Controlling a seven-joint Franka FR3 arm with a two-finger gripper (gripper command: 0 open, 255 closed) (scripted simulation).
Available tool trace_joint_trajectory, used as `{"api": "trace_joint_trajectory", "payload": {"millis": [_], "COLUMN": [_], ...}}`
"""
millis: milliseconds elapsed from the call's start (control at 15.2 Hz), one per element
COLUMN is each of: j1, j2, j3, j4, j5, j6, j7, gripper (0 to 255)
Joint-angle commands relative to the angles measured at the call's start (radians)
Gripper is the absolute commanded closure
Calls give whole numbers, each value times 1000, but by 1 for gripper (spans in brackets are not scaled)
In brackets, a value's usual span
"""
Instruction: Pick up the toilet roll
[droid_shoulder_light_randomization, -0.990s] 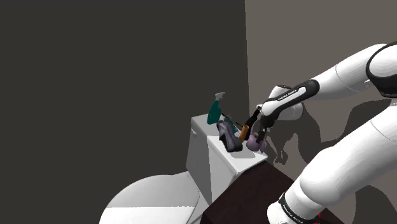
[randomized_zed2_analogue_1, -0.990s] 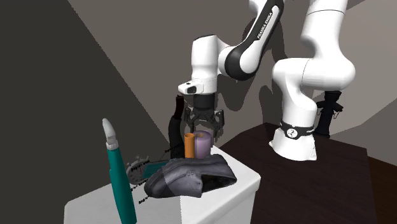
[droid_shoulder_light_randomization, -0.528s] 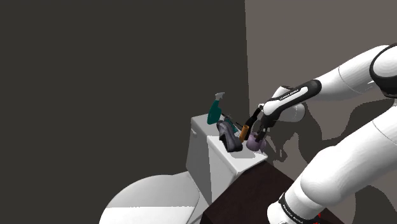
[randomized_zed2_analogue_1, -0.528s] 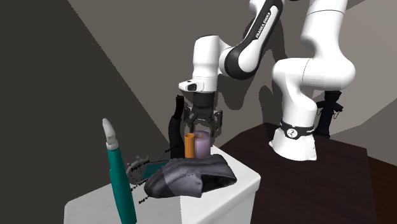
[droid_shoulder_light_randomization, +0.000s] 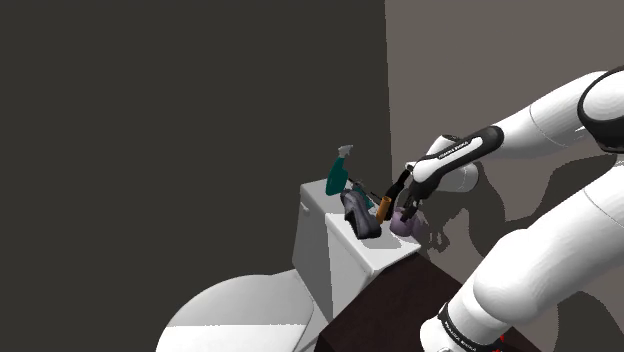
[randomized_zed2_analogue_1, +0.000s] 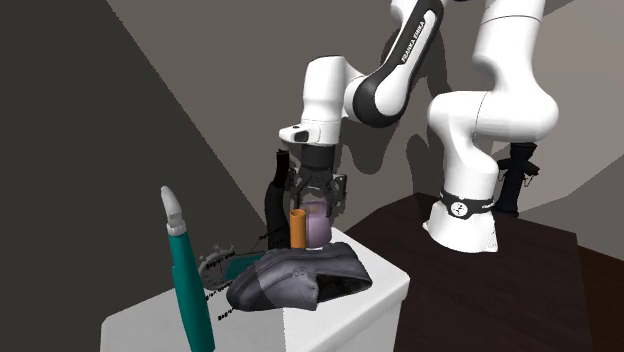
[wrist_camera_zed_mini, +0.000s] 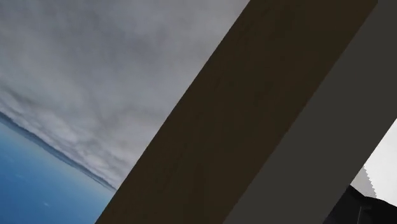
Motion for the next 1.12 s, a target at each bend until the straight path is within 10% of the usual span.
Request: {"api": "trace_joint_trajectory", "payload": {"millis": [0, 1056], "j1": [-20, -125], "j2": [96, -138], "j3": [-9, 98], "j4": [16, 64], "j5": [7, -121], "j6": [-40, -308], "j7": [62, 162], "gripper": [255, 255]}}
